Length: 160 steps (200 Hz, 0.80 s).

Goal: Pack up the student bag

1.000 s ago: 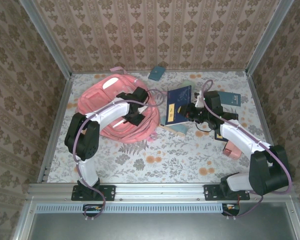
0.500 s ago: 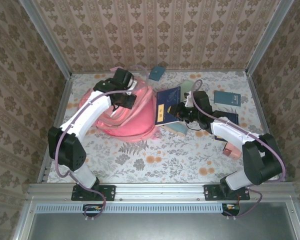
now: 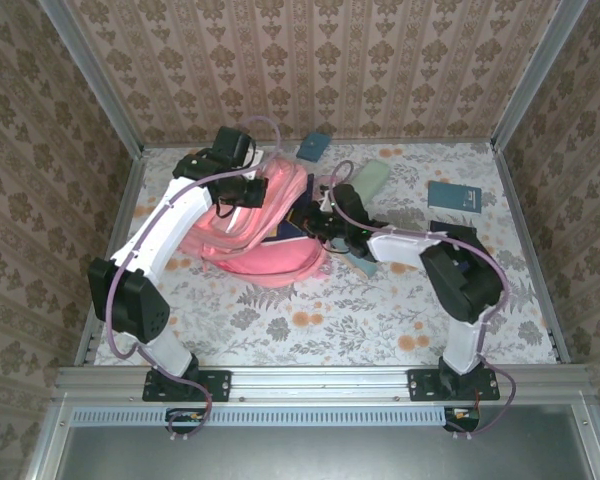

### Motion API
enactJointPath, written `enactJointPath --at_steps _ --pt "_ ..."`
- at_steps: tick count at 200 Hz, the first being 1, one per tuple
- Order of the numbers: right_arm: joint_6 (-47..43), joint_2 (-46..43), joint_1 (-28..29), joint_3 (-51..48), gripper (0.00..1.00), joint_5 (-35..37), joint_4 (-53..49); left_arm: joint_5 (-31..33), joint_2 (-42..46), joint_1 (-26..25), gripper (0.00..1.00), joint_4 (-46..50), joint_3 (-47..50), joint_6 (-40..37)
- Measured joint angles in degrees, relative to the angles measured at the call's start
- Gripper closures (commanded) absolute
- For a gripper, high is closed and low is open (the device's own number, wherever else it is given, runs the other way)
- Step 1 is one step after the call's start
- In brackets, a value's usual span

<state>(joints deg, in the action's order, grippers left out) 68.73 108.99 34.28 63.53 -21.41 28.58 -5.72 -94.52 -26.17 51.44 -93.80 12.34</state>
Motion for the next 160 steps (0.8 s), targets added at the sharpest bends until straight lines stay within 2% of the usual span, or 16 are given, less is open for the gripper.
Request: enactJointPath --at_steps 24,63,76,101,114,134,150,160 --pt "4.66 7.04 3.10 4.96 1.00 6.82 4.90 -1.27 0.46 0.85 1.00 -0.02 0.00 1.07" --pt "10.08 15.23 7.10 12.31 1.00 18.82 7.15 -2.71 1.14 1.53 1.00 -0.50 0.00 3.10" --pt "11.39 17.66 7.98 15.72 0.97 21.51 6.40 -3.26 1.20 1.51 1.00 -0.52 0.02 3.72" --pt "13.81 22.16 8.52 23.04 0.98 24.61 5.27 -3.72 1.27 1.53 1.00 -0.83 0.09 4.70" --pt "15.13 23.93 8.52 26.05 0.87 26.01 4.20 -3.67 1.27 1.60 1.00 -1.05 0.09 4.92" --pt "15.41 26.69 8.52 31.08 0.78 26.80 1.18 -3.58 1.27 2.01 1.00 -1.68 0.13 5.31" --pt "15.04 28.81 8.24 35.30 0.59 25.75 -1.60 -3.17 1.27 2.54 1.00 -2.16 0.13 5.66" --pt "14.75 29.11 7.98 36.30 0.52 25.11 -3.34 -3.08 1.27 2.71 1.00 -2.29 0.13 5.70"
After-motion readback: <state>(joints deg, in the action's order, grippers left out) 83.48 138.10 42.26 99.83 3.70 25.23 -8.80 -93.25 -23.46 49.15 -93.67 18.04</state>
